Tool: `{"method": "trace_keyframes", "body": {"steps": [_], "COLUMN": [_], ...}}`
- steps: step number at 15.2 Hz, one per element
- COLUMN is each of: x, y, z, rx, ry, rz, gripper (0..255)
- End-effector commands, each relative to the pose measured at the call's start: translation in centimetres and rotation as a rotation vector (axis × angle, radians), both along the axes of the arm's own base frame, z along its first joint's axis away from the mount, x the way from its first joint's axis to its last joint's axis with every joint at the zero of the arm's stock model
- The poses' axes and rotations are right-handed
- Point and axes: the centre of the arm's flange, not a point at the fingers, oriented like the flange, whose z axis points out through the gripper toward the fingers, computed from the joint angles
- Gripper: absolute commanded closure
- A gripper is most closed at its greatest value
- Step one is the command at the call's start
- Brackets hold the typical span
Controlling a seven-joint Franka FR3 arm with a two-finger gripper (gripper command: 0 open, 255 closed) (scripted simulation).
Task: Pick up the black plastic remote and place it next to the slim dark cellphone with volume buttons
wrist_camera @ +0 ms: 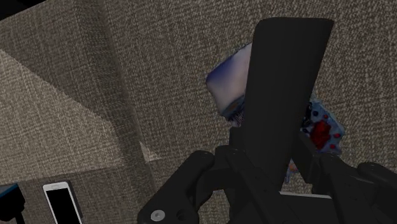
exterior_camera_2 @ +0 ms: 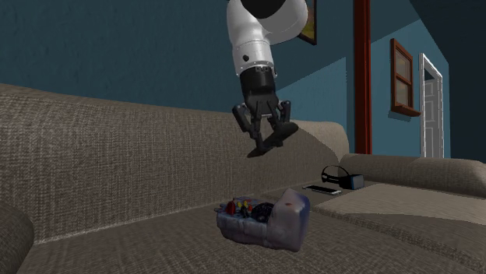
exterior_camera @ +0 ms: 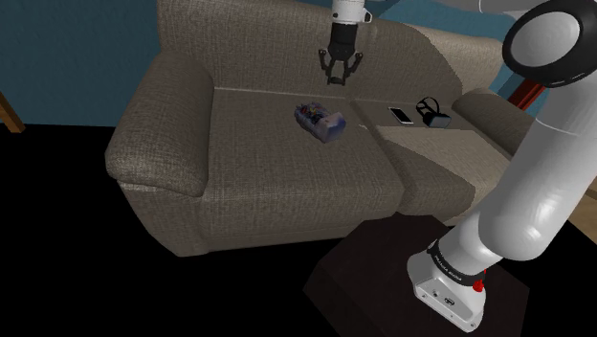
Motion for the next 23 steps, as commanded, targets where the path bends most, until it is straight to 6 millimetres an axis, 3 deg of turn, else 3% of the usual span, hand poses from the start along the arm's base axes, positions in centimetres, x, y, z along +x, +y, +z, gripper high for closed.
{"method": "trace_keyframes", "body": {"steps": [1, 19, 23], "x": [-1.4, -13.4, -13.4], "y": [-2.3, -22.6, -22.6], "z": [-0.6, -5.6, -7.7], "rx": [0.000, 0.000, 0.000], "ry": [0.000, 0.000, 0.000], "rz": [0.001, 0.001, 0.001], "gripper": [255, 255, 255]}}
